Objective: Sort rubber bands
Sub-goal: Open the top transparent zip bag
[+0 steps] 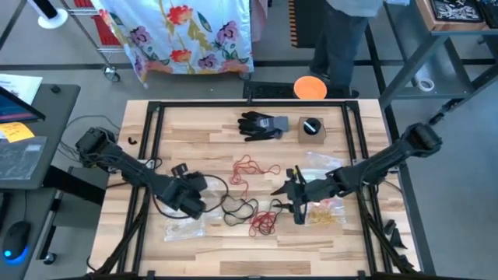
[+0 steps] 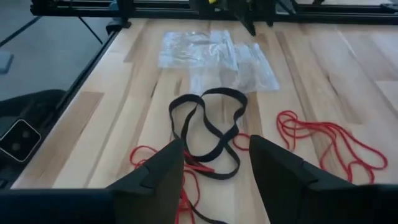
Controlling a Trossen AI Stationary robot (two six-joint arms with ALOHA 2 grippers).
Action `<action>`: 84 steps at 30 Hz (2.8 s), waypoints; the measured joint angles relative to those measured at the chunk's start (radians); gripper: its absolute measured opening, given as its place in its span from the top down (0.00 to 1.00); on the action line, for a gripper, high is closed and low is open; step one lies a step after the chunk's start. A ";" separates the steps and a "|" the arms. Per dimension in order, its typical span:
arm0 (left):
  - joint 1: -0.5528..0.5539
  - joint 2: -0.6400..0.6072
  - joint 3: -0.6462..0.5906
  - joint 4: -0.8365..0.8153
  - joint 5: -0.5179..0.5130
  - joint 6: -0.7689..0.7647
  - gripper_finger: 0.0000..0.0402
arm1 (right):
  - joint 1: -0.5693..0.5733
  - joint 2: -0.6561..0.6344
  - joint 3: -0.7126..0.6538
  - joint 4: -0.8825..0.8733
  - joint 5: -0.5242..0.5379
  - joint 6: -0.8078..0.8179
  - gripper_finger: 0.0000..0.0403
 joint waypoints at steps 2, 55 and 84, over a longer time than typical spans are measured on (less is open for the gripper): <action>0.023 -0.007 -0.044 0.079 0.019 0.073 0.65 | 0.000 -0.008 0.000 -0.004 -0.006 -0.002 0.55; 0.100 -0.065 -0.055 0.875 -0.126 1.144 1.00 | -0.212 -0.021 -0.014 0.193 0.053 0.407 0.55; 0.074 0.354 0.367 0.812 -0.650 1.756 1.00 | -0.240 0.049 -0.007 0.235 -0.115 0.392 0.55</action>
